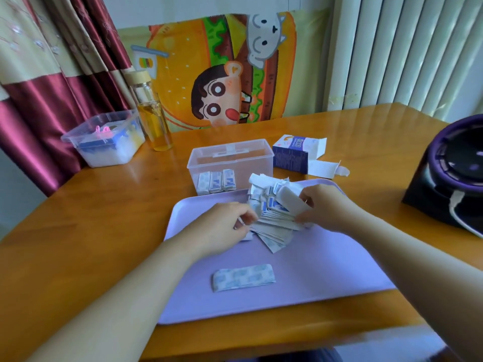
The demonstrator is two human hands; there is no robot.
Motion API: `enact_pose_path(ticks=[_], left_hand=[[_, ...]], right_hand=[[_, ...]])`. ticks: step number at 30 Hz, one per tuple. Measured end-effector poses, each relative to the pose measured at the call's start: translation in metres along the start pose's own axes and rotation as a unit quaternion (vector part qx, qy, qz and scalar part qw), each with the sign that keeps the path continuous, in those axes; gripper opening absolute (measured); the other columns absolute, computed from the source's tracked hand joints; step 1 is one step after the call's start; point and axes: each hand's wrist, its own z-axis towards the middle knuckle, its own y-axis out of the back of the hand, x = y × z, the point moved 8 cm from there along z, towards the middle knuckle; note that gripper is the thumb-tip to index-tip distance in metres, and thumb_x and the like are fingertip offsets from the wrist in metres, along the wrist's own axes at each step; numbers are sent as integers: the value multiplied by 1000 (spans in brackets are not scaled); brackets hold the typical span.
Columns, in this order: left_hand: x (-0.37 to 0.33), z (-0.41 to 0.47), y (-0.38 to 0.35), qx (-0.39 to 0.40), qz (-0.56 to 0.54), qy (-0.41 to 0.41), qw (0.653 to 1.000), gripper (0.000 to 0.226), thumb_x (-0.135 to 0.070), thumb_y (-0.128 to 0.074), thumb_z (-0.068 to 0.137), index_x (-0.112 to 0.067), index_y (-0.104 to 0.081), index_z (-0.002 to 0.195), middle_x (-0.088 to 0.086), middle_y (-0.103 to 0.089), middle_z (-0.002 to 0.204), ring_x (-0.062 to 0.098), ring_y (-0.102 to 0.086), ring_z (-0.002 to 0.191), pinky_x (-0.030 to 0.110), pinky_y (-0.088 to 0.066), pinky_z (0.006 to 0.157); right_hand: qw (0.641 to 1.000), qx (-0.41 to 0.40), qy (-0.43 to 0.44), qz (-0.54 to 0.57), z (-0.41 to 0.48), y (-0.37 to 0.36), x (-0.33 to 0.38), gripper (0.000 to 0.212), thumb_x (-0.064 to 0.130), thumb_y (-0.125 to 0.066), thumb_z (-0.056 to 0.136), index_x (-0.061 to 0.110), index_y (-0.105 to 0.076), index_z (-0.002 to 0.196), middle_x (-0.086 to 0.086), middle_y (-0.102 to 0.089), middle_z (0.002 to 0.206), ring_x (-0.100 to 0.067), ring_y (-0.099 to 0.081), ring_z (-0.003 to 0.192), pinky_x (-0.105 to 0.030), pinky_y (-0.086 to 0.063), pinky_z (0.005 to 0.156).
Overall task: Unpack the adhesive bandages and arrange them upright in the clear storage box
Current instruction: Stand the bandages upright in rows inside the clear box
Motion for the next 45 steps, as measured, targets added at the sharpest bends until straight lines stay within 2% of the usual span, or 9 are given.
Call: enact_pose_path(ticks=[6,12,19,25,28,33,39,42,45], left_hand=[[-5,-10,9,-26,-193,56,979,18,-37,-49,94,-25,-63,96,-12,-66,95,2,-64,80,21,-46,73],[-33,-15,-21,-10,-527,105,844,28,-44,-46,93,-23,-56,108,-6,-61,95,13,-59,90,30,-47,76],[-18,-20,-29,-121,-730,136,659,34,-23,-32,103,-11,-61,115,9,-64,86,18,-61,75,31,-49,69],[-7,-24,-26,-84,-721,138,673,28,-17,-38,100,-6,-61,111,10,-71,97,19,-67,82,30,-55,69],[1,-23,-25,-103,-714,148,677,21,-15,-46,96,-10,-65,102,2,-73,81,13,-67,68,26,-53,61],[7,-25,-26,-130,-782,202,575,21,-8,-47,95,-10,-64,107,4,-65,66,8,-56,45,15,-47,45],[7,-28,-26,-104,-818,218,523,27,-9,-41,95,-5,-61,114,7,-57,77,16,-57,70,29,-57,59],[7,-27,-33,-102,-814,236,520,23,-9,-44,96,-4,-61,111,5,-49,69,12,-53,59,27,-56,55],[-3,-26,-41,-83,-784,239,567,17,-14,-49,95,-9,-64,102,0,-47,64,5,-38,44,14,-39,40]], right_hand=[[984,-116,98,90,-18,32,30,36,24,-54,90,10,-46,57,-1,-37,52,-16,-30,50,-27,-20,47],[924,-276,257,53,-51,20,84,13,14,-57,79,12,-68,73,0,-50,64,-26,-53,53,-32,-37,41],[925,-165,317,132,-51,-2,96,26,25,-69,78,21,-69,103,13,-50,78,-2,-46,66,-20,-46,62],[958,-219,103,155,-32,29,32,33,34,-73,77,20,-68,106,11,-62,84,-9,-56,73,-22,-46,66],[994,-102,-12,41,-17,7,1,52,41,-74,75,21,-56,119,3,-57,108,-11,-50,84,-27,-45,73],[991,-40,-52,114,-18,-13,-13,43,24,-77,74,18,-52,109,8,-55,81,-9,-51,67,-21,-38,55],[990,-27,-53,132,-19,1,-16,20,23,-74,76,20,-56,70,8,-51,63,-7,-41,55,-19,-27,47],[967,-27,-40,252,-22,12,-12,13,18,-73,79,14,-64,70,5,-58,63,-10,-48,58,-21,-36,53],[885,48,-20,463,-25,4,4,11,7,-68,81,6,-70,92,-10,-72,93,-20,-66,82,-33,-53,79]])
